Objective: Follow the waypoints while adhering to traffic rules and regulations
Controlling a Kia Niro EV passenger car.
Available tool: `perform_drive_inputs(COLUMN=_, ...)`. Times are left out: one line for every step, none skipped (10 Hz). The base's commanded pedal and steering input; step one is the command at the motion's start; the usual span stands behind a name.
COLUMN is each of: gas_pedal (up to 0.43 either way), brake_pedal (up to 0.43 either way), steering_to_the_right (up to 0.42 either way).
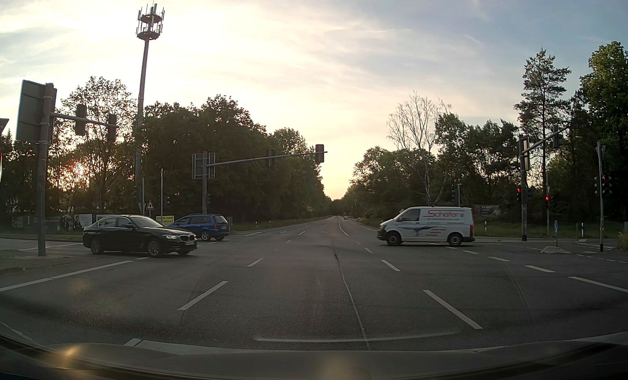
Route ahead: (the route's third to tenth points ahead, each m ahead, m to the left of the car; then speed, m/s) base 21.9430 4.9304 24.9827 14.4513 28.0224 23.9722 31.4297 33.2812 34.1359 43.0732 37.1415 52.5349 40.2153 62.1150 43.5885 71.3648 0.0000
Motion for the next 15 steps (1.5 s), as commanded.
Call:
perform_drive_inputs(gas_pedal=0.000, brake_pedal=0.378, steering_to_the_right=0.001)
perform_drive_inputs(gas_pedal=0.000, brake_pedal=0.378, steering_to_the_right=0.001)
perform_drive_inputs(gas_pedal=0.000, brake_pedal=0.378, steering_to_the_right=0.001)
perform_drive_inputs(gas_pedal=0.000, brake_pedal=0.378, steering_to_the_right=0.001)
perform_drive_inputs(gas_pedal=0.000, brake_pedal=0.384, steering_to_the_right=0.001)
perform_drive_inputs(gas_pedal=0.000, brake_pedal=0.378, steering_to_the_right=0.000)
perform_drive_inputs(gas_pedal=0.000, brake_pedal=0.384, steering_to_the_right=0.000)
perform_drive_inputs(gas_pedal=0.000, brake_pedal=0.378, steering_to_the_right=0.001)
perform_drive_inputs(gas_pedal=0.000, brake_pedal=0.378, steering_to_the_right=0.001)
perform_drive_inputs(gas_pedal=0.000, brake_pedal=0.384, steering_to_the_right=0.001)
perform_drive_inputs(gas_pedal=0.000, brake_pedal=0.384, steering_to_the_right=0.001)
perform_drive_inputs(gas_pedal=0.000, brake_pedal=0.384, steering_to_the_right=0.001)
perform_drive_inputs(gas_pedal=0.000, brake_pedal=0.378, steering_to_the_right=0.001)
perform_drive_inputs(gas_pedal=0.000, brake_pedal=0.384, steering_to_the_right=0.001)
perform_drive_inputs(gas_pedal=0.000, brake_pedal=0.384, steering_to_the_right=0.001)
